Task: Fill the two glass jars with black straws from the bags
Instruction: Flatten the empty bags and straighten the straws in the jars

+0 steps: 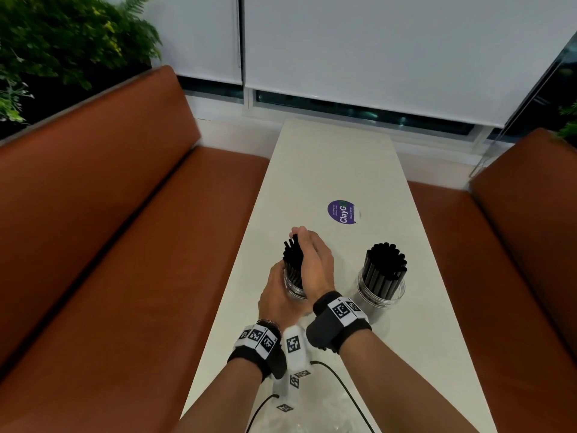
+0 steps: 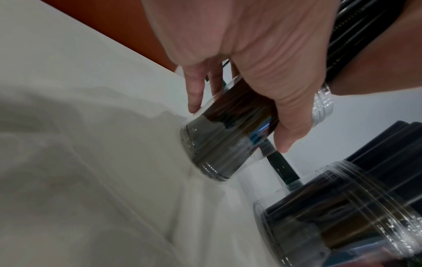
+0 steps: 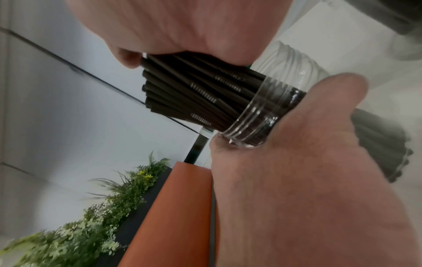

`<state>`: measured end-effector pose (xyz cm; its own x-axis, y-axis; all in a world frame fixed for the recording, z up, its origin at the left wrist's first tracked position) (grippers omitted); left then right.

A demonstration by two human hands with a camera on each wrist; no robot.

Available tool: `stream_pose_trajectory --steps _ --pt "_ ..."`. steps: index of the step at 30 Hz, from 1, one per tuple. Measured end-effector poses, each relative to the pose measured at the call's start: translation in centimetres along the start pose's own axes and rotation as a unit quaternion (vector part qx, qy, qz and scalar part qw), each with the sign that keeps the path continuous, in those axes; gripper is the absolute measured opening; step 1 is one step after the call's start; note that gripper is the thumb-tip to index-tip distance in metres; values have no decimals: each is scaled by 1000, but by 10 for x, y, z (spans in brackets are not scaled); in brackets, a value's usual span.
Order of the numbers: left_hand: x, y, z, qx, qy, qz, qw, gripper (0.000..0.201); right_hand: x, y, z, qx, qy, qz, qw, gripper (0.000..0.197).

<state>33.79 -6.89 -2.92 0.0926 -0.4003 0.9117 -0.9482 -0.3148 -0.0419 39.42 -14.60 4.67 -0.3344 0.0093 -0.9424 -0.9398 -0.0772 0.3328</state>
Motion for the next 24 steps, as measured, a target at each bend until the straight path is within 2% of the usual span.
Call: stream_pose_trajectory --steps 4,7,10,12,17,20,22,24 --pt "5 0 1 -18 -45 6 999 70 -2 10 2 71 55 -45 995 26" --pt "10 -4 0 -40 -90 32 995 58 -5 19 8 112 95 -53 988 35" --pt "11 -3 -1 -44 -91 32 994 82 -7 19 8 129 122 -58 982 42" --pt "7 -4 1 -44 -99 44 993 84 -9 18 7 123 138 -65 981 44" --pt "17 -7 1 -51 -110 93 988 71 -11 19 9 62 240 -95 964 63" --pt "25 -4 -3 -52 -89 91 991 59 -7 19 8 46 275 -119 953 72" --pt "20 -4 -2 -57 -101 81 990 57 -8 18 7 72 283 -147 945 63" --pt "13 -6 -2 -50 -109 67 990 67 -11 17 7 108 273 -167 941 47"
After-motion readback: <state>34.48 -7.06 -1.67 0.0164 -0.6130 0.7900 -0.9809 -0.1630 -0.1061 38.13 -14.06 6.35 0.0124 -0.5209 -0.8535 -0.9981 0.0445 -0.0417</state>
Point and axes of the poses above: each hand's wrist, its own y-axis away from the middle knuckle, its own z-axis out of the palm, x = y × z, the point moved 6 cm from there along -y, towards the middle knuckle, and after that the axes turned 12 degrees about z, right-handed, at the moved point
